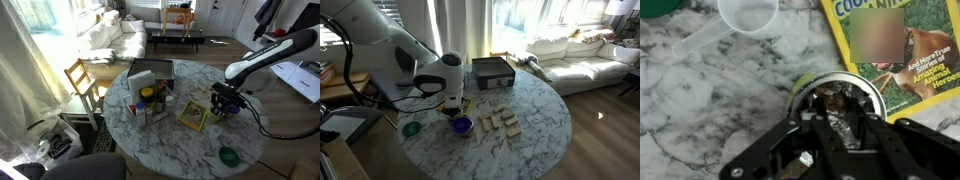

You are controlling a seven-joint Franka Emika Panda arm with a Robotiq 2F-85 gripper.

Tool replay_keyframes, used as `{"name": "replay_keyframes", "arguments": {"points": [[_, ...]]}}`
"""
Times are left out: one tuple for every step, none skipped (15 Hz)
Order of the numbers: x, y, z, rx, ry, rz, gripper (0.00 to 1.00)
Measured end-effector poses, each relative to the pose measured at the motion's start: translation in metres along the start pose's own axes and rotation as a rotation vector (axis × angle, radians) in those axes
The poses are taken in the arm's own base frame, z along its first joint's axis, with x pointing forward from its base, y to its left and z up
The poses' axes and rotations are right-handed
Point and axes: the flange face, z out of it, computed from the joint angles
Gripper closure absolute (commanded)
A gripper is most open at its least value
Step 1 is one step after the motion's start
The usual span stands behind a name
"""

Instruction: Pick up the small black object from the can and put it in the clear measuring spoon

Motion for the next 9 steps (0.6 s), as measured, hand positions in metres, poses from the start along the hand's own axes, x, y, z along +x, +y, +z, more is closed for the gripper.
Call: {"name": "replay_keyframes", "arguments": {"points": [[0.0001,-0.0003,-0.0001,0.000,0.000,0.000,0.94],[0.0001,-0.0005,-0.0001,0.000,0.000,-0.001,0.94],[0.0001,-0.0006,-0.0002,0.000,0.000,-0.001,0.97],[0.0000,-0.0009,0.0000,0.000,0.001,-0.001,0.95],[0.0000,-0.0010,0.0000,0.000,0.001,-0.001,0.95],[0.0000,-0.0010,0.0000,0.000,0.001,-0.001,0.95],[0.0000,-0.0010,0.0000,0.000,0.001,-0.001,0.95],[0.0000,-0.0010,0.0000,0.000,0.001,-0.002,0.95],[0.0000,-0.0010,0.0000,0.001,0.001,-0.001,0.95]]}}
